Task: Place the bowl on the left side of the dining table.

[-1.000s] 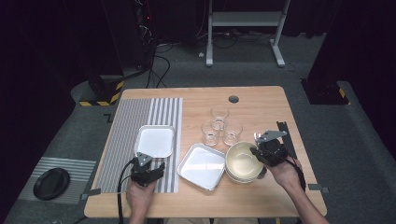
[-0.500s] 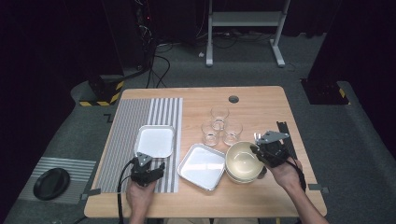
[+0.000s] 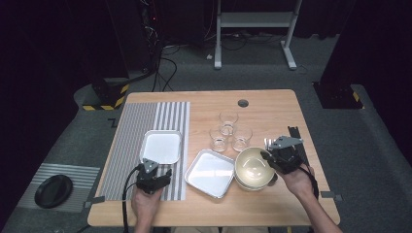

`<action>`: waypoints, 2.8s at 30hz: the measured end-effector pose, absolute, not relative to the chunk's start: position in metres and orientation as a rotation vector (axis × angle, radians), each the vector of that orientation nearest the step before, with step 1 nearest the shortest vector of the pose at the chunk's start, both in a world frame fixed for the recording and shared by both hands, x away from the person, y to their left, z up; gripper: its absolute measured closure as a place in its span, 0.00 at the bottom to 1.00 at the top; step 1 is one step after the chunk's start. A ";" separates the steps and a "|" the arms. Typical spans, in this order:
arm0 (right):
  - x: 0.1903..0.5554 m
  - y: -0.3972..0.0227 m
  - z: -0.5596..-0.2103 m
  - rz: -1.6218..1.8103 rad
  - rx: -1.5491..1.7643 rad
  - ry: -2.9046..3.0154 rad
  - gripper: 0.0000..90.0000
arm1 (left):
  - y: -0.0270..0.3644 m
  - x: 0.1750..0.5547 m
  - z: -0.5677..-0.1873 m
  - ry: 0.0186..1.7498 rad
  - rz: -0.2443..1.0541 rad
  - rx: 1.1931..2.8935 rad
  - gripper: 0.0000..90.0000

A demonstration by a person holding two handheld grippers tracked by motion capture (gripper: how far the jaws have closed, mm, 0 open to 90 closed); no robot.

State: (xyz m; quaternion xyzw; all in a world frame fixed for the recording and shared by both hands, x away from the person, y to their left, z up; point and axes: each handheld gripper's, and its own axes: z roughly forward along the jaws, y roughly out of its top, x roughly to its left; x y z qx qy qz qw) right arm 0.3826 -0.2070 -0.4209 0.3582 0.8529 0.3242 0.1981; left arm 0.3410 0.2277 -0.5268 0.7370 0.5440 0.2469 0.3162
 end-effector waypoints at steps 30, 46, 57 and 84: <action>0.384 -0.217 -0.418 1.058 1.086 2.382 0.92 | 0.228 0.341 -0.527 1.425 0.665 1.950 0.36; 0.386 -0.223 -0.409 1.139 1.145 2.365 0.92 | 0.228 0.341 -0.527 1.425 0.666 1.943 0.36; 0.386 -0.224 -0.404 1.160 1.137 2.371 0.92 | 0.228 0.341 -0.527 1.429 0.659 1.937 0.36; 0.393 -0.213 -0.384 1.198 1.156 2.379 0.92 | 0.227 0.343 -0.528 1.421 0.626 1.924 0.29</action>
